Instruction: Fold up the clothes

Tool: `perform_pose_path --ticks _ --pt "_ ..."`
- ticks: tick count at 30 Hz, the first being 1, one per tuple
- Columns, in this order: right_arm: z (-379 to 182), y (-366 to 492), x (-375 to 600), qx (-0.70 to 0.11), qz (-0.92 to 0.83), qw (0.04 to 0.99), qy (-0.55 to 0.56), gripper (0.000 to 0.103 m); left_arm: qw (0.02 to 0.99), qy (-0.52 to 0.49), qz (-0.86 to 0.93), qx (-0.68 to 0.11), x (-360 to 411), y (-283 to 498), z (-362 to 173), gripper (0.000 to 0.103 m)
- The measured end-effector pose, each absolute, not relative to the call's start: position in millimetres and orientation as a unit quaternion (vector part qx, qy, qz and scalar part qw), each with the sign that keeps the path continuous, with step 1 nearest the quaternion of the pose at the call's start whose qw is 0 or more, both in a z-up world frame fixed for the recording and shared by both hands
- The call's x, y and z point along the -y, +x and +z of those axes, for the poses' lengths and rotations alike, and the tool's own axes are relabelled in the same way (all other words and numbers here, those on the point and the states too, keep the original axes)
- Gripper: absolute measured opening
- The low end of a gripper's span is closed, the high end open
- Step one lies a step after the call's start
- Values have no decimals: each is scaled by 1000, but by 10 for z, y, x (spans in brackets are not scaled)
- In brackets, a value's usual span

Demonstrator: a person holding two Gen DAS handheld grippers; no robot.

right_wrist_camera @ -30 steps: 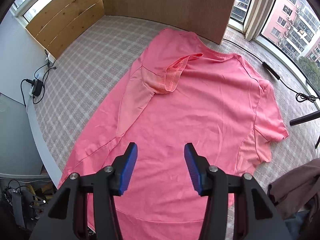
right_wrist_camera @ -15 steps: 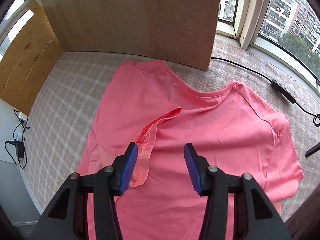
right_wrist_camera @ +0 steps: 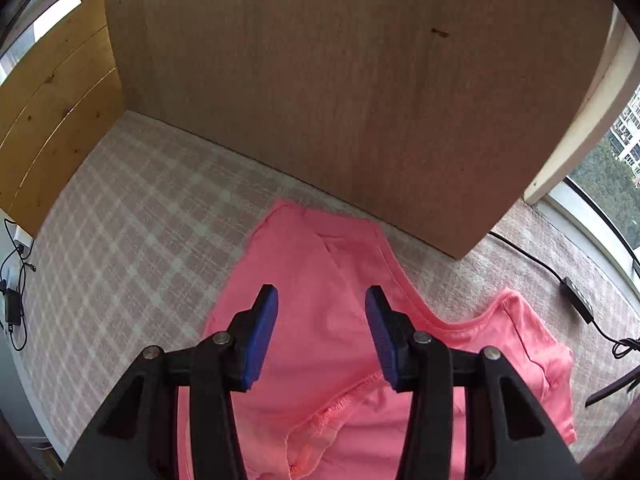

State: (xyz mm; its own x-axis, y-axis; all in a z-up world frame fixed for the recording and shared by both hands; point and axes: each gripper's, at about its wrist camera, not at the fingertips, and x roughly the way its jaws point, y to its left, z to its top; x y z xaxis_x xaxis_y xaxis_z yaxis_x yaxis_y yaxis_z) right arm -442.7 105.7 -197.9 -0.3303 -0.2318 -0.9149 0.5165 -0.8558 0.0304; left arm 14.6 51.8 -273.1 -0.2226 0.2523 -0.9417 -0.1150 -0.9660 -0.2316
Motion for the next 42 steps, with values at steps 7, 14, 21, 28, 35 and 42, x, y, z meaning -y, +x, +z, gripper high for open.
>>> perform_pose_path --ticks 7,14,21,28,35,42 --pt "-2398 -4869 -446 -159 -777 202 574 45 116 -623 772 41 -591 157 -2870 37" --pt "-2303 -4930 -487 -151 -800 171 556 47 132 -625 769 27 -738 247 -2940 27" --pt "-1520 -4637 -1227 -77 -834 197 509 49 129 -634 761 46 -481 458 -3015 26" --pt "-2010 -4566 -1344 -118 -809 167 551 48 139 -639 755 37 -421 462 -3063 26" --pt "-1945 -4131 -1253 -81 -785 236 567 43 115 -638 758 67 -252 624 -2979 26" --pt "-1737 -3357 -1529 -99 -762 295 568 43 105 -608 779 114 -72 749 -2942 33"
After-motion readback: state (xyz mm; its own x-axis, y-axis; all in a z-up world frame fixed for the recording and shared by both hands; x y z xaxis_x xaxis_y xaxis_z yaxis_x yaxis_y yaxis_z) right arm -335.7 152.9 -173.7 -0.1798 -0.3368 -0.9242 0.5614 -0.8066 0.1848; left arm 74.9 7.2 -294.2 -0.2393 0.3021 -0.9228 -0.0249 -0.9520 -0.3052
